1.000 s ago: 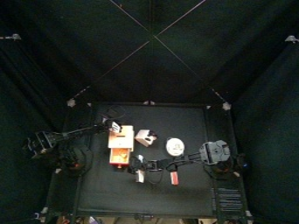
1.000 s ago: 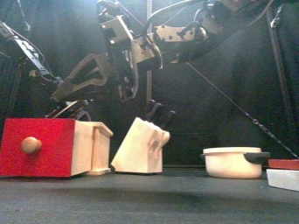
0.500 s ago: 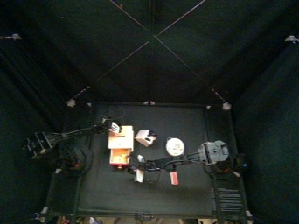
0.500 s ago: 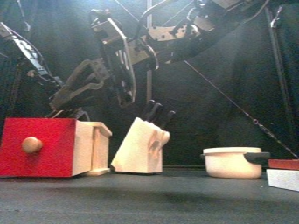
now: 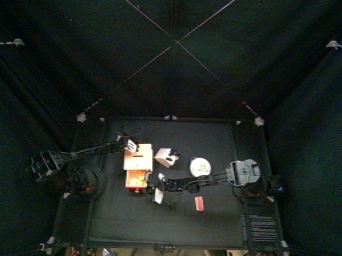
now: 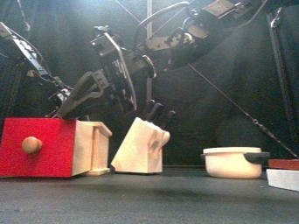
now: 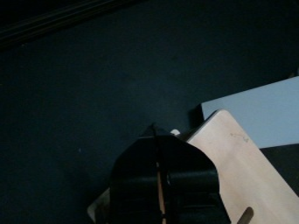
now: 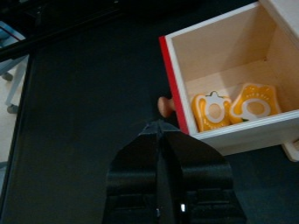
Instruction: Close drawer
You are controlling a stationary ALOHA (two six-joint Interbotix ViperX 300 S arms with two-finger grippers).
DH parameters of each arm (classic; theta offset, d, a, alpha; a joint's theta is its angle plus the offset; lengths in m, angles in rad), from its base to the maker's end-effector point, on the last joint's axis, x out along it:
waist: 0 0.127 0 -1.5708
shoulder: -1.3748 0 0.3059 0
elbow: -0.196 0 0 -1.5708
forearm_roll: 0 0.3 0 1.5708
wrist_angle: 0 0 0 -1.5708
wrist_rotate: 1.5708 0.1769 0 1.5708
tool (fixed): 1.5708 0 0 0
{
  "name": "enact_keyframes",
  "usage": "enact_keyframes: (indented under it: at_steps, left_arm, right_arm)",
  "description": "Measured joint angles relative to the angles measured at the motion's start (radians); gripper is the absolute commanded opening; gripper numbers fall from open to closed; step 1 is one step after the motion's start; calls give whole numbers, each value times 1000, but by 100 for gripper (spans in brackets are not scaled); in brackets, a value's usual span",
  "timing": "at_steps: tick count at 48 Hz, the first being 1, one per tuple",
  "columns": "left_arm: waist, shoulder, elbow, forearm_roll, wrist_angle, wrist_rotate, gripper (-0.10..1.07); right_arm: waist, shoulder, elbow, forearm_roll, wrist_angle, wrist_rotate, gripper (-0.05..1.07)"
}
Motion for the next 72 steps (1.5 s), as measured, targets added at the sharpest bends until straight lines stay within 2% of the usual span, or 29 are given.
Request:
enact_keyframes:
  at_steps: [28,72]
  left_arm:
    - [-5,0,3,0,0,-2,14]
    - [-5,0,3,-2,0,-2,14]
  right_arm:
    - [-29,6,-9,32,21,2,3]
    - [-144,5,-21,32,48,0,2]
